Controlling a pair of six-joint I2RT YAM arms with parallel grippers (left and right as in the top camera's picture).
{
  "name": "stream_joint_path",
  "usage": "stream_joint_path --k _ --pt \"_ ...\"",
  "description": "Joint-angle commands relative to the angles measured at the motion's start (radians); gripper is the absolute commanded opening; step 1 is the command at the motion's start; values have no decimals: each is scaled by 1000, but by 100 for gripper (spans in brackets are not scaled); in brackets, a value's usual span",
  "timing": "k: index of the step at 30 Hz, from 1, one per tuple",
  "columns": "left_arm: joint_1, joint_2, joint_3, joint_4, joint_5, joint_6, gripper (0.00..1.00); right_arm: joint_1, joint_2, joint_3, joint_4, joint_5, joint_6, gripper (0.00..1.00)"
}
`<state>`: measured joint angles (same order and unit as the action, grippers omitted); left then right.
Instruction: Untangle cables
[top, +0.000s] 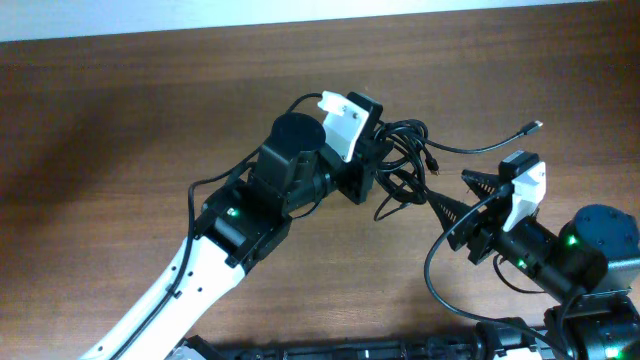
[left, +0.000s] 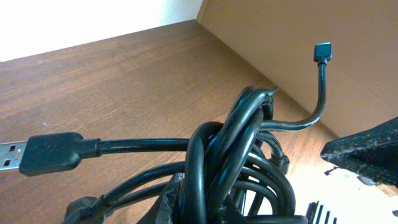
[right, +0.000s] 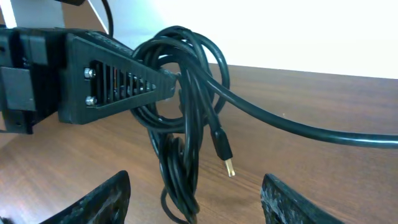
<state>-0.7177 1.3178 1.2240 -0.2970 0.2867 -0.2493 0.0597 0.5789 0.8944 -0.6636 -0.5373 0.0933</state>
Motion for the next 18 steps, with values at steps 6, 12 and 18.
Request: stream_joint_path --k 6,12,18 --pt "3 -3 14 8 5 20 0 -1 -5 16 1 -101 -11 66" --pt "2 -3 14 43 81 19 0 -1 -5 15 13 -196 -16 66" --pt "2 -3 14 88 175 19 0 -1 -5 15 17 -192 -15 71"
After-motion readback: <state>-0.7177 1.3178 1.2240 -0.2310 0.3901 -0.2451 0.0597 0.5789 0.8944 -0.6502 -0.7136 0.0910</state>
